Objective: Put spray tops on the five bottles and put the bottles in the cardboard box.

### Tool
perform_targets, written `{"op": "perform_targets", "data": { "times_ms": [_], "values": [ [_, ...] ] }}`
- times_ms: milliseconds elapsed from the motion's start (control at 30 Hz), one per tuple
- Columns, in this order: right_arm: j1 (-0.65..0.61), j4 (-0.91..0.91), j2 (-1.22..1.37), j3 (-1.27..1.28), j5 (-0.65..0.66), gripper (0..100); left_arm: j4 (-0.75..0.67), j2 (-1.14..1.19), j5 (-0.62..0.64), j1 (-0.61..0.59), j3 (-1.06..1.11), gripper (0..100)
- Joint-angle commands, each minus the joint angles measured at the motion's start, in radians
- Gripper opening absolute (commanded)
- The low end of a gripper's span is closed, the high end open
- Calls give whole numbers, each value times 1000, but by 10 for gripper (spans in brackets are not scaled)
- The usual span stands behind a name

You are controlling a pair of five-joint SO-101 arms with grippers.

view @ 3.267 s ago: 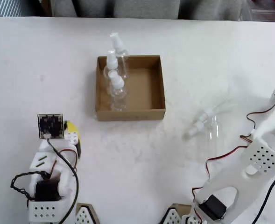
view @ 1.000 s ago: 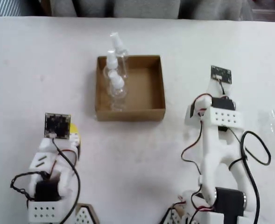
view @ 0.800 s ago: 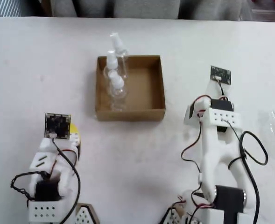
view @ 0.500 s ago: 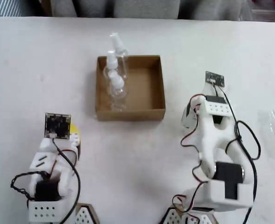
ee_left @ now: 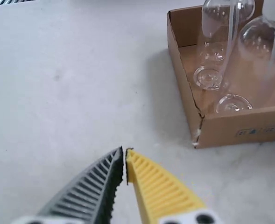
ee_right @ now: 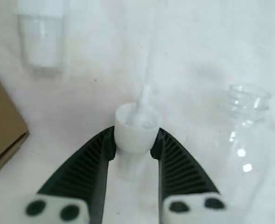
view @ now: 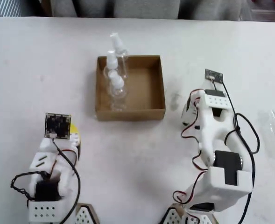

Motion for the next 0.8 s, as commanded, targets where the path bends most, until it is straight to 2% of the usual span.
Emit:
{"op": "perform_targets", "data": {
  "times_ms": [0, 167, 300, 567, 767],
  "values": [
    [39, 93, -10, -109, -6, 17, 5, -8, -9, -7, 0, 24],
    [94, 191, -62, -190, -2, 17, 5, -8, -11, -7, 0, 24],
    [110, 249, -203, -170, 86, 17, 5, -8, -11, -7, 0, 24],
    [97, 300, -573, 20, 233, 16, 5, -8, -11, -7, 0, 24],
    [16, 305, -822, 178, 353, 16, 5, -8, -11, -7, 0, 24]
  ]
}}
